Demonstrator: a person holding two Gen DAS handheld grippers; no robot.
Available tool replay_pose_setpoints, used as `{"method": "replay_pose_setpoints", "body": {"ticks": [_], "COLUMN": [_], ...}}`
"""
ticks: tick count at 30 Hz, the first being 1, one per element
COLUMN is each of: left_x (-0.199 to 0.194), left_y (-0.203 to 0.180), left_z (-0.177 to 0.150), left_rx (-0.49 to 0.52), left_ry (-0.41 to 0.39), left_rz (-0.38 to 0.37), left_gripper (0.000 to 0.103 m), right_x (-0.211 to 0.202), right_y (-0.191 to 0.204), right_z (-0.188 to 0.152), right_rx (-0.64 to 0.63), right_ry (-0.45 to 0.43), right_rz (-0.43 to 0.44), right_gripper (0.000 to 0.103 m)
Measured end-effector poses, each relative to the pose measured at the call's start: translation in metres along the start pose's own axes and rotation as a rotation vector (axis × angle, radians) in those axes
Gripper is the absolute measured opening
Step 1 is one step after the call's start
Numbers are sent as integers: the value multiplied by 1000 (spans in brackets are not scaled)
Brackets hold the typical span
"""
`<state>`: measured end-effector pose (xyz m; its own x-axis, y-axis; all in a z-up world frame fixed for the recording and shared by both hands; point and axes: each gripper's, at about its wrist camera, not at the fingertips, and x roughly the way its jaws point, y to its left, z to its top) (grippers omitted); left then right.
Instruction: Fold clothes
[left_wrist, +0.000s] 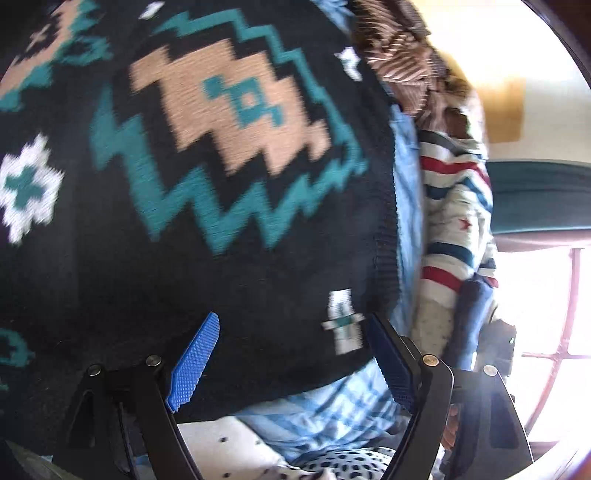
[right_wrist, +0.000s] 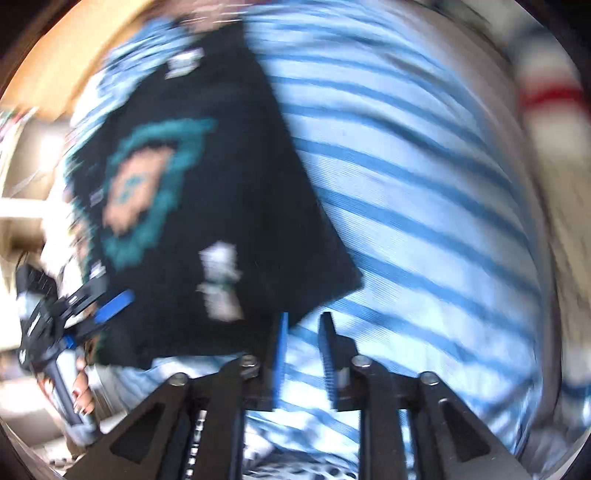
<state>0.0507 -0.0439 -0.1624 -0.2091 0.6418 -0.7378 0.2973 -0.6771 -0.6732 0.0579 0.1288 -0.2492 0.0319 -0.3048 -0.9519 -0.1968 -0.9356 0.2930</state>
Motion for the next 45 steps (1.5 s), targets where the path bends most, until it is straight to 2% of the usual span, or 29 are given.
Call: {"method": "replay_pose_setpoints", "body": {"ticks": [1,4,6,8,11,12,13,14,16,18,19,21,25,28,30,34,36,37,40,43,45], "left_x": [1,3,2,3,8,12,15,18,25,41,51,76,115,112,110,108,106,104,98,94,85], "left_y": [2,4,4,1,-5,-11,-18,-25,-45,-65,-73,-83,-88,-82,-78,-81,-90,-97,-115,-126,-121], "left_z": [-1,-5,-6,-6,-7,-8,-9,-11,-15,-19,-21,-22,-25,-26,-23,-26,-33,-38,-51,-52,-46], "left_rx": [-11,-21,-21,-10,32,62,99,139,261,379,421,472,528,517,488,496,552,594,703,736,682], "left_ry": [5,8,5,17,52,67,74,76,68,101,128,195,261,254,248,231,207,192,159,146,143], "left_rz": [-6,-13,2,20,22,11,9,11,38,73,85,114,203,184,161,171,204,214,214,173,85], "left_gripper": [82,82,82,82,82,81,80,75,65,58,57,57,57,57,57,57,57,57,60,60,60], "right_x": [4,5,3,6,34,46,58,68,72,64,61,59,52,43,43,65,70,69,65,42,26], "right_y": [-17,-44,-39,-29,-17,-14,-17,-20,-40,-56,-60,-62,-63,-63,-61,-44,-44,-47,-56,-40,-17], "right_z": [-2,-3,1,6,15,17,17,16,10,3,-1,-9,-10,-5,2,15,16,13,5,1,4], "right_rx": [66,189,154,132,112,113,146,184,304,373,364,347,357,339,306,304,354,378,445,353,239], "right_ry": [20,20,-14,-19,55,88,123,149,111,54,39,29,-14,-95,-128,-34,-43,-44,-48,-104,-147], "right_rz": [-4,67,72,121,183,199,223,247,291,331,307,300,307,286,298,366,369,393,457,424,389], "right_gripper": [42,42,45,64,68,68,53,23,16,16,17,28,51,59,59,58,38,22,19,18,18]}}
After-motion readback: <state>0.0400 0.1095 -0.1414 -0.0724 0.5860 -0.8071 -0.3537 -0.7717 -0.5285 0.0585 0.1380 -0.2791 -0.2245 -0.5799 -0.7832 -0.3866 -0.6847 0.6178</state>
